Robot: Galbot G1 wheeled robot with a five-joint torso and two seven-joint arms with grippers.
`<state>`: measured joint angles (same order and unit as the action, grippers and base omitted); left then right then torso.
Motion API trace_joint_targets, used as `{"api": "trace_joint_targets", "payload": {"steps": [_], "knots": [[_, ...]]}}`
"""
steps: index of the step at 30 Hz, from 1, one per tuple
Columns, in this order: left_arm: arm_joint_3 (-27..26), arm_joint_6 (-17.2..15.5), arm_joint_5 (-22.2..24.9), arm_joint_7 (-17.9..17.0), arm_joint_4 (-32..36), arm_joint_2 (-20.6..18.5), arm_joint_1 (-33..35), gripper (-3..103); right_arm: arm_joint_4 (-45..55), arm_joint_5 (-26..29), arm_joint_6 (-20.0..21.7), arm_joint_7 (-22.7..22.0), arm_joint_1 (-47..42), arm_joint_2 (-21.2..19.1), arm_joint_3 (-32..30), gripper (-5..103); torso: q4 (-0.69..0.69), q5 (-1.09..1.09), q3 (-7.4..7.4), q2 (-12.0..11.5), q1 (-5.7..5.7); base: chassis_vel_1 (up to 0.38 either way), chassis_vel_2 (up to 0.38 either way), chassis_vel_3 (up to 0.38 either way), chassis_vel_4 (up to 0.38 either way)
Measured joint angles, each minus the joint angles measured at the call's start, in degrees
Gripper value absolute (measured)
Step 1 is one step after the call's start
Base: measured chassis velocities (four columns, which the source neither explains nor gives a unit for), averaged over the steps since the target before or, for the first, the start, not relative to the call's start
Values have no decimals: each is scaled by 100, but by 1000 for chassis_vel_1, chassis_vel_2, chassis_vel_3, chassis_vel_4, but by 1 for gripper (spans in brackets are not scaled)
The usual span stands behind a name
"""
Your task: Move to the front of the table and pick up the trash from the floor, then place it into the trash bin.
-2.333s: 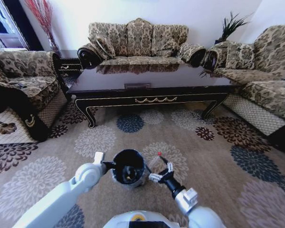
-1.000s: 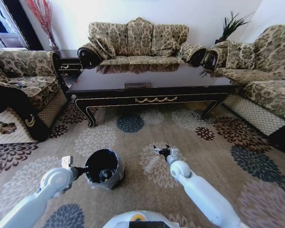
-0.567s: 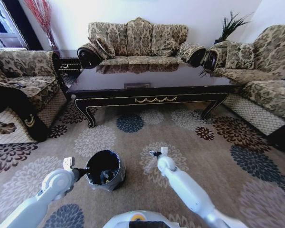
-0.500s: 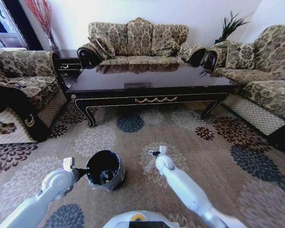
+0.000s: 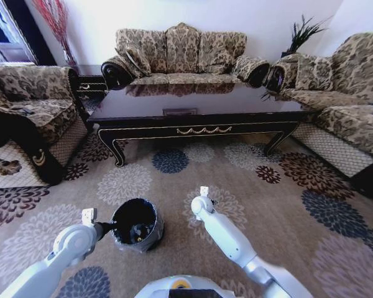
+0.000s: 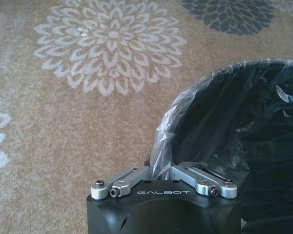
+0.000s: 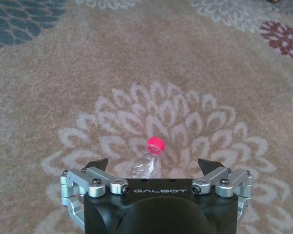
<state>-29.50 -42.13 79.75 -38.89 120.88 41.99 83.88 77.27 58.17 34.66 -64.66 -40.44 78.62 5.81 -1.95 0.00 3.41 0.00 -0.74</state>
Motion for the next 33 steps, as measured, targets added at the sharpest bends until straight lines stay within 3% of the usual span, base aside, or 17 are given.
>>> {"api": "trace_joint_targets", "payload": {"steps": [6, 22, 27, 33], "knots": [[78, 0, -20, 1, 4, -7, -56, 0, -305, 105, -37, -44, 17, 180, -111, 102, 0, 0, 0, 0, 0, 0, 0, 0, 0], [55, 0, 1, 35, 7, -81, -62, 0, -1303, -32, -157, 223, 89, 734, -453, 93, 0, 0, 0, 0, 0, 0, 0, 0, 0], [32, -1, 23, 40, 25, -117, -66, 0, -1462, -85, -171, 293, 86, 836, -523, 78, 1, 0, 0, 0, 0, 0, 0, 0, 0], [29, -1, 50, 41, 38, -129, -85, 0, -1495, -104, -181, 384, 50, 826, -544, 51, 0, 0, 0, 0, 1, 0, 0, 0, 0]]}}
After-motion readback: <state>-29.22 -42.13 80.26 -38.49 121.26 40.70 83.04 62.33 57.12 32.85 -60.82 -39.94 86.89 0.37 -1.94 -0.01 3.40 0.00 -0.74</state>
